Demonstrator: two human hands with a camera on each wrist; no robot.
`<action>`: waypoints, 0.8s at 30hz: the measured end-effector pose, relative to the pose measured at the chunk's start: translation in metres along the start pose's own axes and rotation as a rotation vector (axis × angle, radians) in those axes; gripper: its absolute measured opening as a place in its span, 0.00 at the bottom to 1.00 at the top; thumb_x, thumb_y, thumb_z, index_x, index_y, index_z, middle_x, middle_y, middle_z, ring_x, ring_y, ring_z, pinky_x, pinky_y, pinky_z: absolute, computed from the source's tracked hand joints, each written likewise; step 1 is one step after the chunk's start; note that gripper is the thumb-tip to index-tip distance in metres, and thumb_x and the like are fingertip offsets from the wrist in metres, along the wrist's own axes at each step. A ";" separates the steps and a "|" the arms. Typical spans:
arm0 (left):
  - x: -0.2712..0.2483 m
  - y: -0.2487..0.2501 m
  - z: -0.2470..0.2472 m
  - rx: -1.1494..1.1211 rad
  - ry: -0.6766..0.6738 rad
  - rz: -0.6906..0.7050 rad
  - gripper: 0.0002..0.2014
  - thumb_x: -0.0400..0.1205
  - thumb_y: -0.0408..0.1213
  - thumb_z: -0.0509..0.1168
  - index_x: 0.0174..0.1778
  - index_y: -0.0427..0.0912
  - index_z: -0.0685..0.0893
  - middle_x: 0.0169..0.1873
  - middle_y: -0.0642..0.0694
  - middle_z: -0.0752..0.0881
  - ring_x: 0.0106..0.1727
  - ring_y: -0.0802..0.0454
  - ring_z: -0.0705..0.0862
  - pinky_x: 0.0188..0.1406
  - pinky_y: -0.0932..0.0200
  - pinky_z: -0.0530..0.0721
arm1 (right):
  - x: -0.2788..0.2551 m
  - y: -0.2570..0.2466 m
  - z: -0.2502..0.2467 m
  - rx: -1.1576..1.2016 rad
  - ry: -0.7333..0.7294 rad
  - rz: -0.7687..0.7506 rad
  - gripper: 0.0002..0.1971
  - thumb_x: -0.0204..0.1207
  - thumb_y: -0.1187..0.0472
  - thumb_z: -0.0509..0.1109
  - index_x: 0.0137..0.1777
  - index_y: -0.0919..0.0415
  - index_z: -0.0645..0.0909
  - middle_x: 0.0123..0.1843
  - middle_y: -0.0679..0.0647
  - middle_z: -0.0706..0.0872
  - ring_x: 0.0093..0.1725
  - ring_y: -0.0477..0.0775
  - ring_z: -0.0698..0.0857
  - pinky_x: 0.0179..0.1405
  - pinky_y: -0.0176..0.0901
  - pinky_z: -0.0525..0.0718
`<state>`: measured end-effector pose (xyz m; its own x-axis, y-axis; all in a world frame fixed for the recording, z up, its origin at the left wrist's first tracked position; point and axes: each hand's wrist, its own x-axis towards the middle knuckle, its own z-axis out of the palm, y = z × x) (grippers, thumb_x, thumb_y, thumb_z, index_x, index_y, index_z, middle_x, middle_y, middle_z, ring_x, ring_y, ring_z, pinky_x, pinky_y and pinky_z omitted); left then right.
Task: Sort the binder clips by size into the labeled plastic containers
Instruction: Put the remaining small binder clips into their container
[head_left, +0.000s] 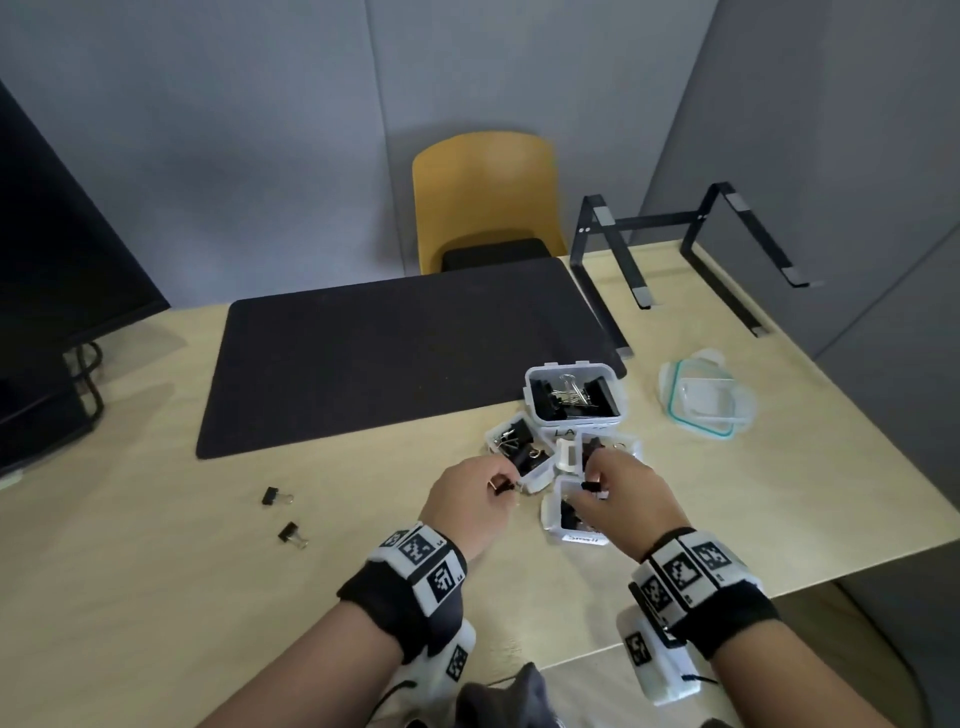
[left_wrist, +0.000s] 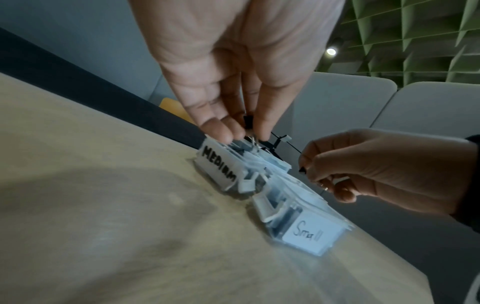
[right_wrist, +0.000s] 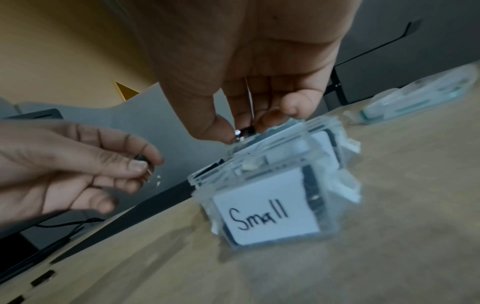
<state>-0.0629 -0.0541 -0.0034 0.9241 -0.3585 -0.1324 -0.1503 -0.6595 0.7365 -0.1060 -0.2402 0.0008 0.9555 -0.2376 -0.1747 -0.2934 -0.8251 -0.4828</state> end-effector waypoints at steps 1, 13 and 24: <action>0.000 0.006 0.005 -0.025 -0.005 -0.009 0.07 0.78 0.37 0.67 0.48 0.53 0.85 0.42 0.57 0.84 0.42 0.57 0.82 0.45 0.64 0.80 | -0.002 0.005 0.000 0.012 -0.012 0.005 0.08 0.73 0.51 0.68 0.43 0.51 0.72 0.46 0.48 0.79 0.45 0.52 0.80 0.43 0.44 0.78; 0.008 0.034 0.054 -0.022 -0.049 0.048 0.11 0.78 0.43 0.68 0.56 0.52 0.83 0.51 0.58 0.84 0.55 0.59 0.79 0.57 0.64 0.77 | 0.000 0.025 0.001 0.204 -0.017 -0.029 0.05 0.74 0.61 0.67 0.47 0.52 0.76 0.45 0.47 0.78 0.40 0.47 0.77 0.42 0.37 0.73; -0.020 -0.028 -0.008 0.101 0.067 -0.070 0.09 0.81 0.42 0.63 0.55 0.51 0.83 0.56 0.54 0.79 0.60 0.56 0.76 0.66 0.58 0.74 | 0.000 -0.022 0.012 0.167 -0.102 -0.249 0.08 0.76 0.62 0.64 0.54 0.57 0.79 0.47 0.46 0.77 0.37 0.38 0.75 0.41 0.32 0.71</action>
<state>-0.0738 -0.0232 -0.0158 0.9544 -0.2669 -0.1341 -0.1164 -0.7458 0.6559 -0.1004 -0.2153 0.0009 0.9932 0.0211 -0.1146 -0.0594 -0.7540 -0.6542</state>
